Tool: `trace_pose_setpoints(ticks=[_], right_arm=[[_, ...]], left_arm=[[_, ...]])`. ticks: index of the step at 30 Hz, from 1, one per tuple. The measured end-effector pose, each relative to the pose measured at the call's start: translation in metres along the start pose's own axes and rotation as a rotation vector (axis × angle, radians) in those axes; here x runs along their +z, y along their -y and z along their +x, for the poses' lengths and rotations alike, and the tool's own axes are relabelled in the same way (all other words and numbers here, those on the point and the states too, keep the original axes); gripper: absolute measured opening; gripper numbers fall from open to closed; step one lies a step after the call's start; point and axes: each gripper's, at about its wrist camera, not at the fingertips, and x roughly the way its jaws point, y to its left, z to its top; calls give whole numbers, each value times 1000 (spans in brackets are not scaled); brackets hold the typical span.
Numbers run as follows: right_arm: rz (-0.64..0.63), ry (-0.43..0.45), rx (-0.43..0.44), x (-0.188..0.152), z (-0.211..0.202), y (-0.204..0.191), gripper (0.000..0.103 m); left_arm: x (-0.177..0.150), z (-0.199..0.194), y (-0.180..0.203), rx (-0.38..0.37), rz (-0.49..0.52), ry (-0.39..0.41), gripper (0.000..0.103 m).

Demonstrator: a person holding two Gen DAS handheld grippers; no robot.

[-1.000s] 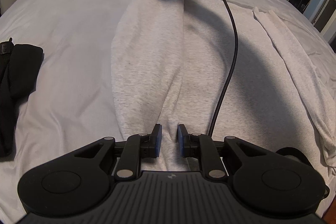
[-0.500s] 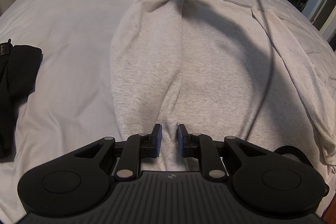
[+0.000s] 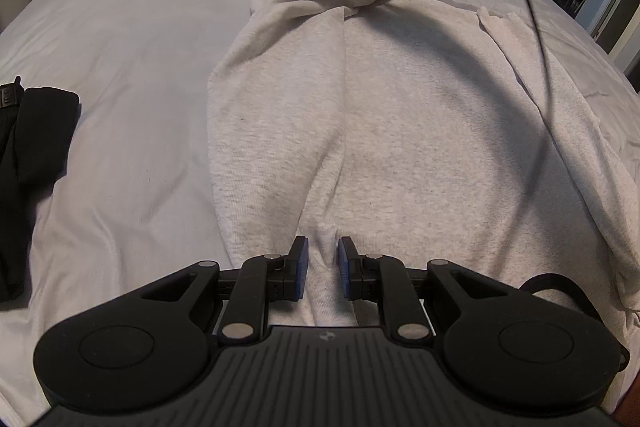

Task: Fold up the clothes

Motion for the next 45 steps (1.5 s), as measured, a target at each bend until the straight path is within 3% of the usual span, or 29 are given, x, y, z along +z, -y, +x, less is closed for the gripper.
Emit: trace_pose_setpoints(ticks=[2, 6, 11, 12, 13, 15, 20, 24, 31, 37, 45], right_arm=[[0, 18, 13, 10, 4, -10, 29], [-51, -13, 3, 18, 22, -39, 31], [-103, -131, -145, 11, 48, -55, 30], [-108, -141, -159, 10, 50, -55, 23], [-112, -150, -174, 9, 53, -55, 11], [-116, -155, -193, 9, 56, -56, 7], [-109, -81, -217, 17, 40, -55, 4], [-107, 33, -204, 33, 24, -60, 4], [-80, 176, -190, 60, 34, -83, 3], [-68, 191, -179, 71, 77, -107, 3], [-75, 131, -179, 74, 115, -124, 4]], left_arm=[[0, 0, 0, -1, 0, 0, 14], [0, 0, 0, -2, 4, -1, 14], [0, 0, 3, 5, 21, -2, 14], [0, 0, 2, 2, 19, -2, 14], [1, 0, 2, 0, 17, -3, 14], [1, 0, 0, -9, 9, -6, 14], [2, 1, -1, -15, 9, -13, 14], [2, 2, -1, -18, 11, -17, 14], [2, 3, -1, -22, 16, -20, 14], [3, 5, -1, -22, 23, -20, 14], [4, 6, -3, -34, 23, -24, 14]])
